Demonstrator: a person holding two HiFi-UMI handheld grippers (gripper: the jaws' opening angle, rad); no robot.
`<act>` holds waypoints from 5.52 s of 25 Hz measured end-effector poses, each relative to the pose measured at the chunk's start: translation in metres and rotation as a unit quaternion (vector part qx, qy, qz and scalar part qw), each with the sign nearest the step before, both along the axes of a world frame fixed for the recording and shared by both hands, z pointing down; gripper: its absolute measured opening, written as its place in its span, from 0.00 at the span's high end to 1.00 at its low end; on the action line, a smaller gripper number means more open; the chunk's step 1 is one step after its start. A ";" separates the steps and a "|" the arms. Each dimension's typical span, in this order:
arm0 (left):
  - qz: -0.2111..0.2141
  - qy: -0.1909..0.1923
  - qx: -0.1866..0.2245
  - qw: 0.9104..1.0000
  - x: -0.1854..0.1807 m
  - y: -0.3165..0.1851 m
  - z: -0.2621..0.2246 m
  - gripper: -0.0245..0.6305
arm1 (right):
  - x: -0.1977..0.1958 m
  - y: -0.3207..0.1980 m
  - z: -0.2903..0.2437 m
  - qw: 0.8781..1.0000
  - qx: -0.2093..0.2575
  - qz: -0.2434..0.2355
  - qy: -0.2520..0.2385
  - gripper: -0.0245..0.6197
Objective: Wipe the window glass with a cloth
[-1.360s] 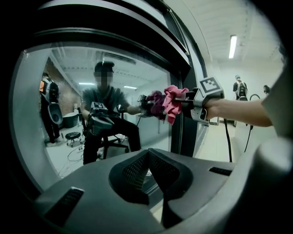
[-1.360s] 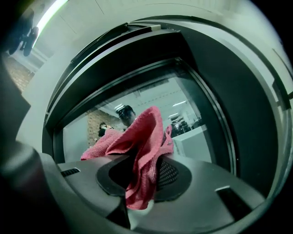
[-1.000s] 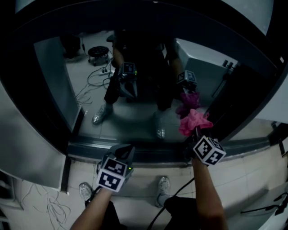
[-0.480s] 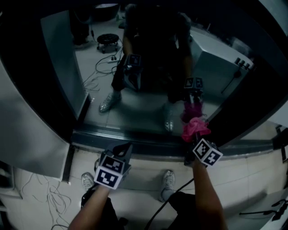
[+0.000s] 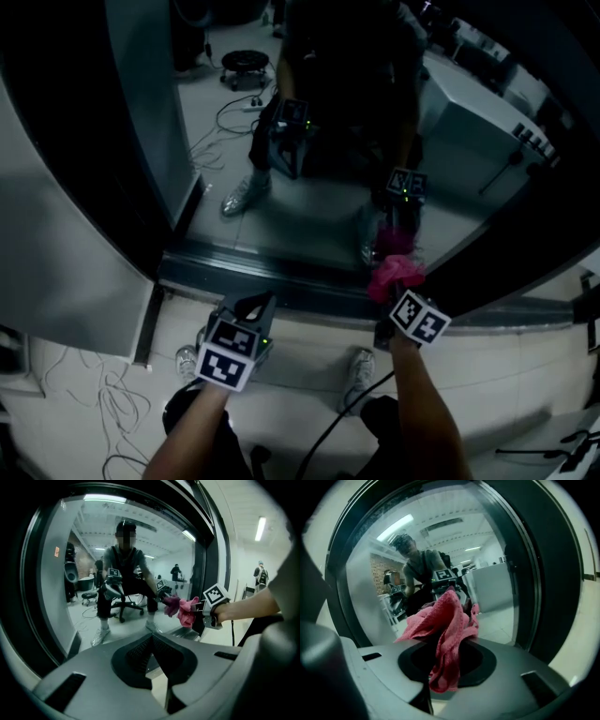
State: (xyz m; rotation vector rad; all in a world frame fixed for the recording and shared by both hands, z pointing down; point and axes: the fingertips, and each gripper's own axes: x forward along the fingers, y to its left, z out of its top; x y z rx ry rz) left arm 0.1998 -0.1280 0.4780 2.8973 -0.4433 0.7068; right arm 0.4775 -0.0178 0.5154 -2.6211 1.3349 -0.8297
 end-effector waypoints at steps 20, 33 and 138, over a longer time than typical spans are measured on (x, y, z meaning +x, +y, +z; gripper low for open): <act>-0.056 -0.023 -0.036 0.998 -0.075 -0.045 0.042 0.96 | -0.138 -0.137 0.039 0.990 -0.039 -0.133 -0.018 0.83; -0.071 -0.025 -0.046 0.996 -0.126 -0.059 0.046 0.96 | -0.226 -0.218 0.006 0.974 -0.025 -0.223 0.002 0.83; -0.014 -0.028 0.069 0.997 -0.081 -0.015 -0.043 0.96 | -0.174 -0.168 -0.096 0.971 0.024 -0.228 0.070 0.83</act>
